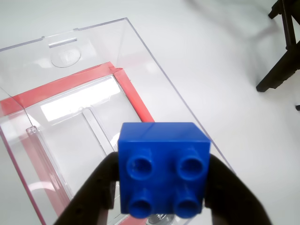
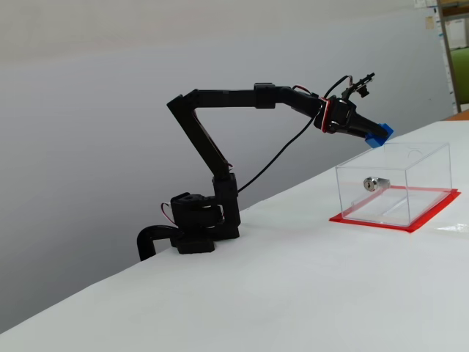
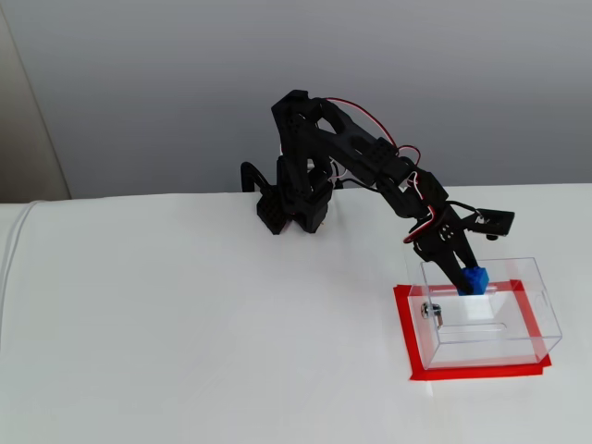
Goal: Pick the blue lego brick and place it into the transparent box
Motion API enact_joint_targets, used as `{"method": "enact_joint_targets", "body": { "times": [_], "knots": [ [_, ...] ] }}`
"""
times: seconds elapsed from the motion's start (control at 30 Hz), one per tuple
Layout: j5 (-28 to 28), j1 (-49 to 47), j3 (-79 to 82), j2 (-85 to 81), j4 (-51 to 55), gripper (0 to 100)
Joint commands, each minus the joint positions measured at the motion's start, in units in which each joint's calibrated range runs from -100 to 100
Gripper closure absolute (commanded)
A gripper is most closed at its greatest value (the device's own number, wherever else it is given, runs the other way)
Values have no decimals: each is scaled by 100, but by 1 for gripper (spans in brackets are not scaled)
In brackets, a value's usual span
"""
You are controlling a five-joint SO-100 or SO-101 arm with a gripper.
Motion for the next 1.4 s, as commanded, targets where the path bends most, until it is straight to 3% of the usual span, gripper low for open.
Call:
{"method": "enact_joint_targets", "body": {
  "times": [0.0, 0.27, 0.93, 1.0, 1.2, 1.37],
  "knots": [
    [59, -16, -422, -75, -16, 97],
    [64, 36, -413, -152, -16, 73],
    [17, 369, -322, -585, -25, 73],
    [17, 509, -232, -737, -25, 75],
    [28, 916, 75, -1297, -34, 97],
    [12, 1315, 600, -1942, -94, 99]
  ]
}}
